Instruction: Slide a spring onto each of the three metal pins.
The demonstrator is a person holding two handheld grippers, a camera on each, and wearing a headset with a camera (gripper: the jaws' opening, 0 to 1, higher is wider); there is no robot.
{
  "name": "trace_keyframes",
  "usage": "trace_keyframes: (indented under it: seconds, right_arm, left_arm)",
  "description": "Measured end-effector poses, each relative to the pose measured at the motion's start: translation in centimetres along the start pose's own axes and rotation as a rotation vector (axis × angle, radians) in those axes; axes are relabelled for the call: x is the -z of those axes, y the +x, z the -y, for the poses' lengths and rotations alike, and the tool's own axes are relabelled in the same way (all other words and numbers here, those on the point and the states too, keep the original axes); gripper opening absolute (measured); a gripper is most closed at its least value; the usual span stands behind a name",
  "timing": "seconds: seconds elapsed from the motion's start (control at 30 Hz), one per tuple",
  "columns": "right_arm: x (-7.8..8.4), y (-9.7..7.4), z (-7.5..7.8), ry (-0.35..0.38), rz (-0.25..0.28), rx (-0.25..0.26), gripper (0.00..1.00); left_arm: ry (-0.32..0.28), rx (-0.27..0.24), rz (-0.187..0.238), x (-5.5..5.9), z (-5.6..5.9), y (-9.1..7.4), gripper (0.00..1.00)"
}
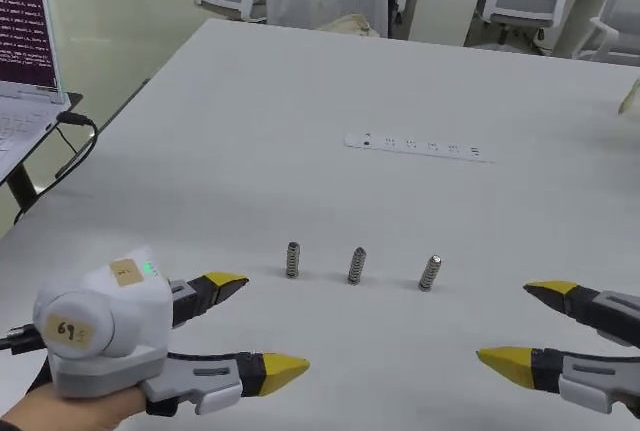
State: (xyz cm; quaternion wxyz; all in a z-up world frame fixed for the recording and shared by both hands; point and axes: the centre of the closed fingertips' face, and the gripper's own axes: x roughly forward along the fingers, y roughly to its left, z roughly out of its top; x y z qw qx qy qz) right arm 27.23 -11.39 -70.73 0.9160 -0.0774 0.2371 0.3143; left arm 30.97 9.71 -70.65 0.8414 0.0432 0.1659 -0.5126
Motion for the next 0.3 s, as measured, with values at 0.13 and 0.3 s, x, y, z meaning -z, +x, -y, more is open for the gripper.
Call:
trace_keyframes:
  seconds: [0.13,0.3]
  right_arm:
    - [0.25,0.03,-0.11,0.011,0.014,0.008,0.8]
    - [0.45,0.28,-0.46,0.025,0.022,0.007,0.9]
  left_arm:
    - [-0.009,-0.005,0.001,0.14,-0.06,-0.15,0.67]
    - [-0.028,-0.011,0.006,0.29,-0.1,-0.41,0.7]
